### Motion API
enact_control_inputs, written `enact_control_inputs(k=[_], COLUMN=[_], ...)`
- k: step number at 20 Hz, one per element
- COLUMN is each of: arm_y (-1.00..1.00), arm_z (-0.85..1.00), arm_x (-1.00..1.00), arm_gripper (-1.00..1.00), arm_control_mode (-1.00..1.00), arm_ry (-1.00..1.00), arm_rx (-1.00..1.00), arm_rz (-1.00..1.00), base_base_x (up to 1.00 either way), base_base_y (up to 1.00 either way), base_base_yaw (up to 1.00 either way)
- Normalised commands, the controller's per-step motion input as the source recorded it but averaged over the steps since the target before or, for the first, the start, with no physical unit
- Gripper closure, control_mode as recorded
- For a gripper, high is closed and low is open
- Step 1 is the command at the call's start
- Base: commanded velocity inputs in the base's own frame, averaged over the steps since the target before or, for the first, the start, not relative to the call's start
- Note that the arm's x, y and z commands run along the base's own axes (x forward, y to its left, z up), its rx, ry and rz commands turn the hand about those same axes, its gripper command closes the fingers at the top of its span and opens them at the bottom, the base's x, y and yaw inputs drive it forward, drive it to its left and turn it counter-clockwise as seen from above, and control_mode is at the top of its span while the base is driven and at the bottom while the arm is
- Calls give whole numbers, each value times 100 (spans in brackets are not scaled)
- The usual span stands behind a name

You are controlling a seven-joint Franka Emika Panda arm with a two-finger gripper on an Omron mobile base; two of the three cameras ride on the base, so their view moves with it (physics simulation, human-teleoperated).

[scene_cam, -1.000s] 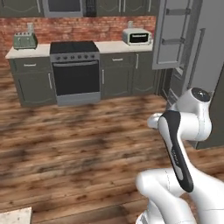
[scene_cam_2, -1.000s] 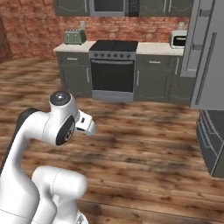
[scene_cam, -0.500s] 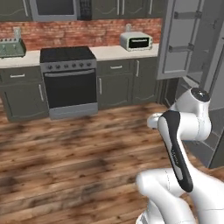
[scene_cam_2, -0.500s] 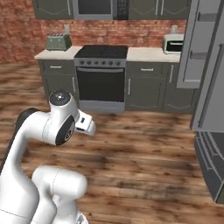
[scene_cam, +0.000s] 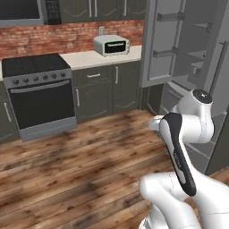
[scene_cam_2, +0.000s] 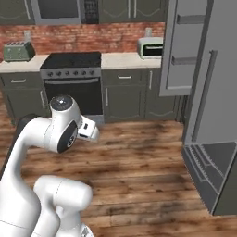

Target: Gather the cucumber and sweet potato from the fridge and place them on a tray on the dining counter. Then gather the steak and chicken drumstick from the fridge and place them on the other tray.

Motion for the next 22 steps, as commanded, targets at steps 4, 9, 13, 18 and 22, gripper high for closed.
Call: enact_control_inputs(k=[4,9,13,18,22], arm_y=[0,0,0,0,0], arm_z=[0,0,0,0,0], arm_x=[0,0,0,0,0], arm_gripper=[-100,-100,-100,-100,-100], arm_control_mode=[100,100,100,100,100], arm_ry=[0,0,0,0,0], arm_rx=[0,0,0,0,0], arm_rz=[0,0,0,0,0], base_base_x=[76,87,82,71,58], base_base_y=[0,0,0,1,9], base_base_yaw=[-36,-38,-43,-46,-51])
